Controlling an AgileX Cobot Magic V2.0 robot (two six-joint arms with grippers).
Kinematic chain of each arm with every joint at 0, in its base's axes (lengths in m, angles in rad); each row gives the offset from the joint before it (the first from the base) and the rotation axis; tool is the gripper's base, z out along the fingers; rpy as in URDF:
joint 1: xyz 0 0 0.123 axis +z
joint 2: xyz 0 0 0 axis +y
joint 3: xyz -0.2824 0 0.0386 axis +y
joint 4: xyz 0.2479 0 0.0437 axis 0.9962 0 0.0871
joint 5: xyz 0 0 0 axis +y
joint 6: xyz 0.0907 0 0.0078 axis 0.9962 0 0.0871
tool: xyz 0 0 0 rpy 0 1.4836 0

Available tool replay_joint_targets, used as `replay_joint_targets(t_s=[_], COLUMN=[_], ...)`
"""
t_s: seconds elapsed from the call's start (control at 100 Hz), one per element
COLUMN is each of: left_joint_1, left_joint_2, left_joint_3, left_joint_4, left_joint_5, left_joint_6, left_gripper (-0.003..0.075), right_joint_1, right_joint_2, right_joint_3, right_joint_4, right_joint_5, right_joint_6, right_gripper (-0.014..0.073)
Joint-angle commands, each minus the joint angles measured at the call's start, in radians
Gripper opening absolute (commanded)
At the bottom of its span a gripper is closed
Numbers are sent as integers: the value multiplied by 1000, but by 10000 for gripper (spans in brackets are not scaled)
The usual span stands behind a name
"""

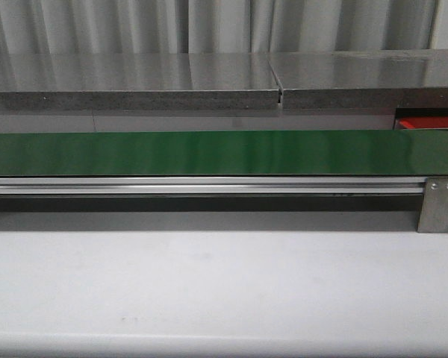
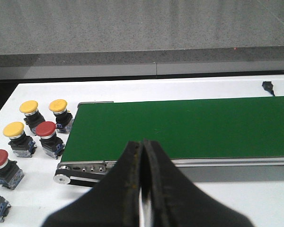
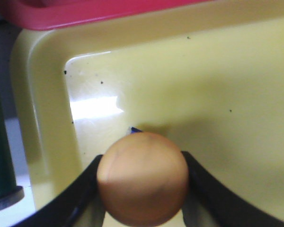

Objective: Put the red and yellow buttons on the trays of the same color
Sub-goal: 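Carry the yellow button into the yellow tray and open the right gripper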

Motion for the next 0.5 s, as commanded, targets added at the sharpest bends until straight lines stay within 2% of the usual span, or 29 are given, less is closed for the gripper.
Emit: replay_joint_targets(t_s=[0.0, 0.11, 0.4, 0.49], left_joint_1=[-7, -7, -7, -7], left_joint_2=[5, 5, 5, 5], left_joint_3=[-25, -25, -25, -25], left_joint_4=[-10, -10, -10, -10], left_joint_5=[-76, -76, -76, -76], left_joint_6=[-1, -1, -1, -1], left_gripper=[-20, -20, -20, -20], right_joint_1=[-8, -8, -8, -8], right_joint_2=[-30, -25, -25, -38], right_joint_3=[-20, -20, -22, -22], right_joint_4=[8, 8, 13, 20], right_joint_5=[-46, -46, -39, -41], right_joint_6=[-10, -10, -10, -10], right_gripper=[271, 317, 598, 615])
